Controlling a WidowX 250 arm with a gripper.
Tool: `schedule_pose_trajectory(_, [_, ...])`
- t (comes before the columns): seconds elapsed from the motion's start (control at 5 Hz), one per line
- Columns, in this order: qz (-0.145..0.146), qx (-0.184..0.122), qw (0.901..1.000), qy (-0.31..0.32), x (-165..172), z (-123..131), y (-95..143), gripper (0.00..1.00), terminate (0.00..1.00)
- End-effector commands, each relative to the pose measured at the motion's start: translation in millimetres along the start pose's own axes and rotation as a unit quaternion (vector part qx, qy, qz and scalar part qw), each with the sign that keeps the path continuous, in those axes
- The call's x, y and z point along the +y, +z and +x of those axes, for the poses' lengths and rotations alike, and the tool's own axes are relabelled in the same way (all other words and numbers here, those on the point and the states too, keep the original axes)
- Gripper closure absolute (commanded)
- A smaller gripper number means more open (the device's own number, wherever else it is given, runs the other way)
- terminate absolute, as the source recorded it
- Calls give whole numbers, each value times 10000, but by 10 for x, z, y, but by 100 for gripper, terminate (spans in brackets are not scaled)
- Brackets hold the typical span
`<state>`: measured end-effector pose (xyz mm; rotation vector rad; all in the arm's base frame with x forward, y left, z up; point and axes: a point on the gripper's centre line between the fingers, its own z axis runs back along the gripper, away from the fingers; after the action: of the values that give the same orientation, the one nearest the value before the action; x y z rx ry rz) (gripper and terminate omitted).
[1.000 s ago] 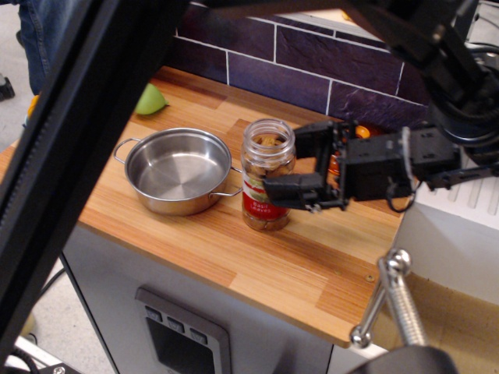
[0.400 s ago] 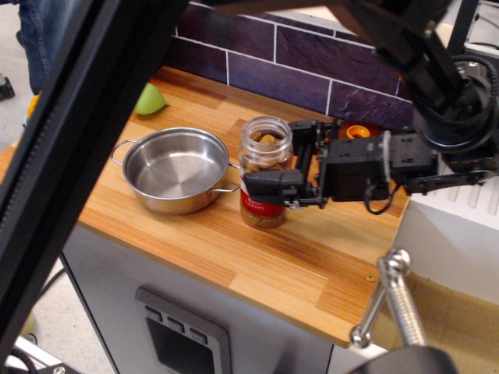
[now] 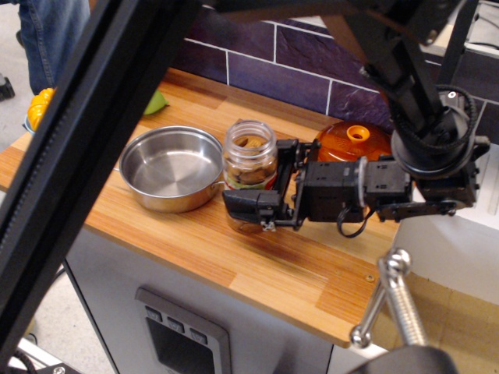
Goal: Pour almonds in pot
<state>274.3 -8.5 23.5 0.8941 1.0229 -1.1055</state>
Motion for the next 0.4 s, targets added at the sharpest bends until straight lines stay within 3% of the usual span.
schedule_pose_trajectory(0.0, [345,-1589,9858,422,-15,-371,34,100,0])
schedule_pose_trajectory(0.2, [107,-2760,9610,172,3,-570,47,100,0])
